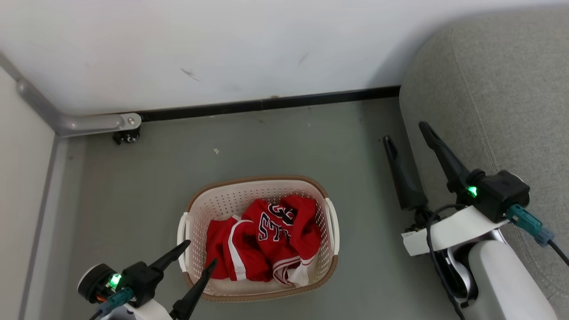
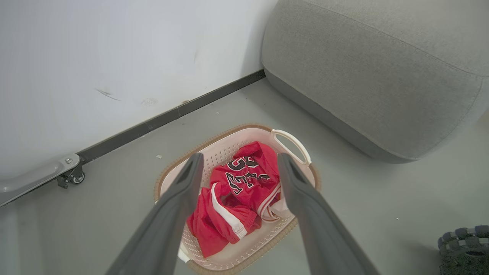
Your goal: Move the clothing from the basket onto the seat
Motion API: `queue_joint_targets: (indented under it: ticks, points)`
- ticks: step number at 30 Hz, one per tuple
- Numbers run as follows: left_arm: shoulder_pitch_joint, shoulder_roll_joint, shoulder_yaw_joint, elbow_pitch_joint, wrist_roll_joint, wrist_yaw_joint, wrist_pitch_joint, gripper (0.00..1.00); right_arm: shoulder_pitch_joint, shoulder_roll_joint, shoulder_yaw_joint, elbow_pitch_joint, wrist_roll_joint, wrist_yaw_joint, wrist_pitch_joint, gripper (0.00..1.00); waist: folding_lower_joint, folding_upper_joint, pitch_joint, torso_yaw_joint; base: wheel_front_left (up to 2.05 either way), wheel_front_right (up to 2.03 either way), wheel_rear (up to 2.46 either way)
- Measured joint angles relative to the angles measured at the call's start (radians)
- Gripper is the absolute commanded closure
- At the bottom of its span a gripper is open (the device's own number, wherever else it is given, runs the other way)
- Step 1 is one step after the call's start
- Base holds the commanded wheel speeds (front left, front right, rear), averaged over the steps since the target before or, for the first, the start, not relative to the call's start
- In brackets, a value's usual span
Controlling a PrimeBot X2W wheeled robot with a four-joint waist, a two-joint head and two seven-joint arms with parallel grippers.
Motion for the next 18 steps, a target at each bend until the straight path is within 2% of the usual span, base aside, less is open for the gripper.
queue_joint_targets:
  ticks: [18]
  points:
    - [-0.152, 0.06, -0.088, 0.075, -0.012, 0.0, 0.0, 0.0, -0.132, -0.009, 0.086, -0.058, -0.011, 0.0, -0.002, 0.0, -0.0001, 0.0, 0.163, -0.045, 0.0, 0.0, 0.0]
